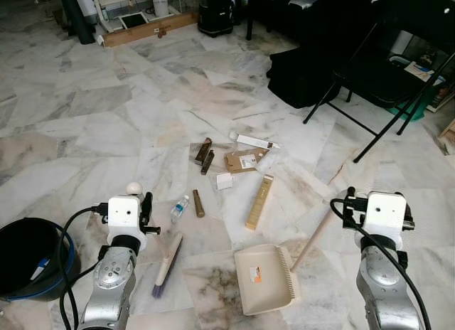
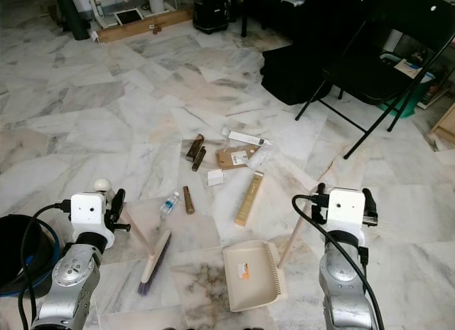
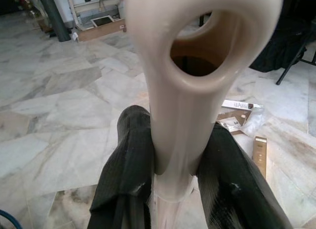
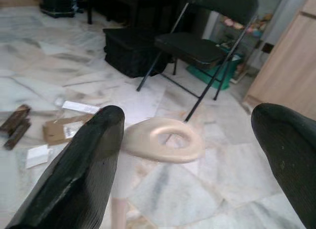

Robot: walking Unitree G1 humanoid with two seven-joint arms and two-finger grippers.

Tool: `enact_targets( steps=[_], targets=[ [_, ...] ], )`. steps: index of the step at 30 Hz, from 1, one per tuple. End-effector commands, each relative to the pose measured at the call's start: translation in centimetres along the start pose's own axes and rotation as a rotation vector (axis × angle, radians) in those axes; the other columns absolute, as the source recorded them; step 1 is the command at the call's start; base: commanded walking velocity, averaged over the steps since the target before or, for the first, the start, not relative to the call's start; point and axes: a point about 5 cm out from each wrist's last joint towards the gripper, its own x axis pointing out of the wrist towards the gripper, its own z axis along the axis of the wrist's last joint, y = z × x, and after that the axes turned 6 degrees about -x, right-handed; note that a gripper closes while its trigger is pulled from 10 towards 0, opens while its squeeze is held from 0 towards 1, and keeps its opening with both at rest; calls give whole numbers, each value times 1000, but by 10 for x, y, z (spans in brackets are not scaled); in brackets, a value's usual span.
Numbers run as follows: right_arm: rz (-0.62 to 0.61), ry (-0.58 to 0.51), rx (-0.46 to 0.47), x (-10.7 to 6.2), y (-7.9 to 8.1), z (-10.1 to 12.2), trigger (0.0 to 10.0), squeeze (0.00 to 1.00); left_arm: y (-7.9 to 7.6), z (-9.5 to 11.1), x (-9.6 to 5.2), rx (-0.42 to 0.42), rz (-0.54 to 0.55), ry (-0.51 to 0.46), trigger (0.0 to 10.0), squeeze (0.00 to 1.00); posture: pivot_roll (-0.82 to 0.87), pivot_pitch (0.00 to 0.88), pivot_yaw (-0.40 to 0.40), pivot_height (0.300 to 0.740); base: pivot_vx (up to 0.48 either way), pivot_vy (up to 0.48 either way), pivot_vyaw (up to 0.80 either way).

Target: Sweep floor

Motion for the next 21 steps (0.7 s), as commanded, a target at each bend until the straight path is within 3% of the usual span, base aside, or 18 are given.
enact_targets(
  steps=[1,9,16,21],
  targets=[
    [30,31,4,-1,6,-6,10000,0,1,1,0,6,-2,-14,10000,0,0,128,26,740,0,0,0],
    [4,103,52,0,9,-17,10000,0,0,1,-1,4,-1,-14,10000,0,4,130,25,740,0,0,0],
    [-61,245,115,0,2,-42,10000,0,0,0,-1,6,-1,-9,10000,0,1,131,25,740,0,0,0],
    [-62,242,125,1,1,-43,10000,0,0,-1,-2,6,-1,-6,10000,0,1,131,25,740,0,0,0]
  ],
)
